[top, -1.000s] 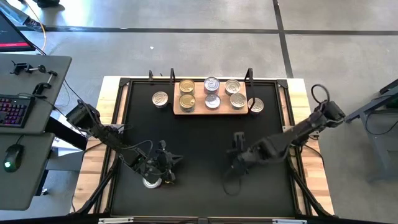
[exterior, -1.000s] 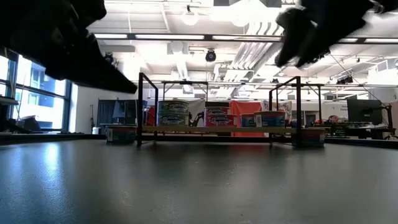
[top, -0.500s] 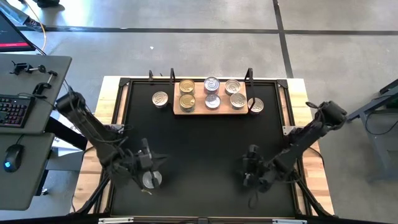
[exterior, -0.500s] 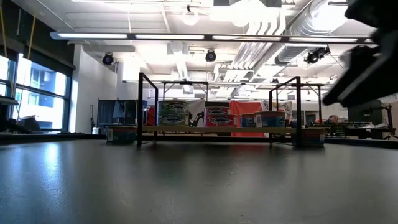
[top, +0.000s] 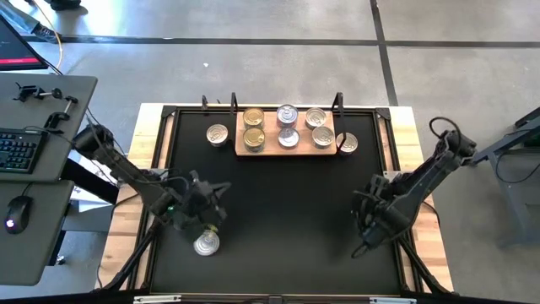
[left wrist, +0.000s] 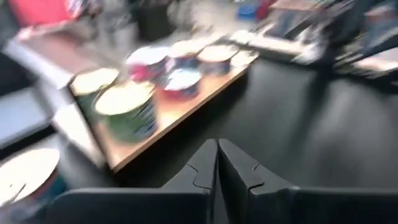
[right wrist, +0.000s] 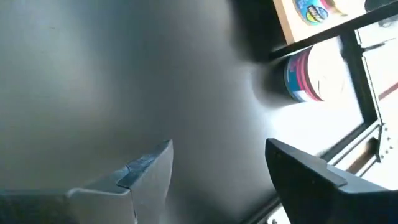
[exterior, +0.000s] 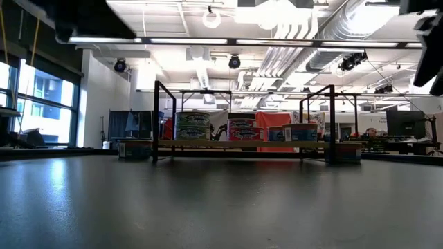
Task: Stack canned seafood by type on shelf
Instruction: Stack the blue tuna can on top of the blue tuna can
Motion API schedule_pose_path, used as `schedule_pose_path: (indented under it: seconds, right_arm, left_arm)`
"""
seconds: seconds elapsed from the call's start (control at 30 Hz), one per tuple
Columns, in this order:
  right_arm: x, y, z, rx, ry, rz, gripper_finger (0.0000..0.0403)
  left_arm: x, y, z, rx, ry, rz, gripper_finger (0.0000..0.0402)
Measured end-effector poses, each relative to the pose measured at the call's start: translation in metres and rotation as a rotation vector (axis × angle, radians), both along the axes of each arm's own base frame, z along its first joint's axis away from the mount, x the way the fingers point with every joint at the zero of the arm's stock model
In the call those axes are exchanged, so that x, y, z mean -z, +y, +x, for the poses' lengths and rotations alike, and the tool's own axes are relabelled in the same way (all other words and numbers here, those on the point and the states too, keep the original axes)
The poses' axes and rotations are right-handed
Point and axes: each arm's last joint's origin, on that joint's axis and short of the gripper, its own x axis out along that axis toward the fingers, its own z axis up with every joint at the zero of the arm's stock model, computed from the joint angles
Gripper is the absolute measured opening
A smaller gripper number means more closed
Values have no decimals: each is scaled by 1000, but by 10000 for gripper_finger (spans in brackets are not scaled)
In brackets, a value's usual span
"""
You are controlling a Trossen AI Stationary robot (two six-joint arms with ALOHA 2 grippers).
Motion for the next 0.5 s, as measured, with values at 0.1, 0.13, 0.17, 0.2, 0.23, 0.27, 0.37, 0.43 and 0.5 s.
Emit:
schedule_pose_path:
  seconds: [0.1, 0.13, 0.17, 0.2, 0.23, 0.27, 0.37, 0.43, 0.5]
  right_arm:
    - [8, -10, 1, 12, -64, 60, 249]
    - [12, -13, 2, 9, -90, 82, 249]
    - [17, -15, 3, 5, -116, 101, 249]
    - [22, -17, 4, -6, -139, 119, 249]
    - [27, -17, 6, -17, -164, 142, 249]
    - [32, -18, 8, -28, -189, 163, 249]
    - [47, -19, 13, -67, -233, 202, 249]
    - [54, -20, 15, -80, -253, 227, 249]
    - [58, -21, 16, -90, -261, 235, 249]
  left_arm:
    - [10, 27, 1, -108, 88, -54, 29]
    - [12, 36, 1, -146, 121, -73, 39]
    - [15, 47, 2, -190, 160, -97, 50]
    - [18, 58, 2, -241, 202, -126, 62]
    - [19, 69, 2, -290, 237, -154, 73]
    - [22, 80, 2, -338, 266, -176, 85]
    - [32, 112, 0, -451, 374, -216, 119]
    - [38, 133, -1, -490, 443, -255, 136]
    - [44, 153, -3, -534, 482, -295, 148]
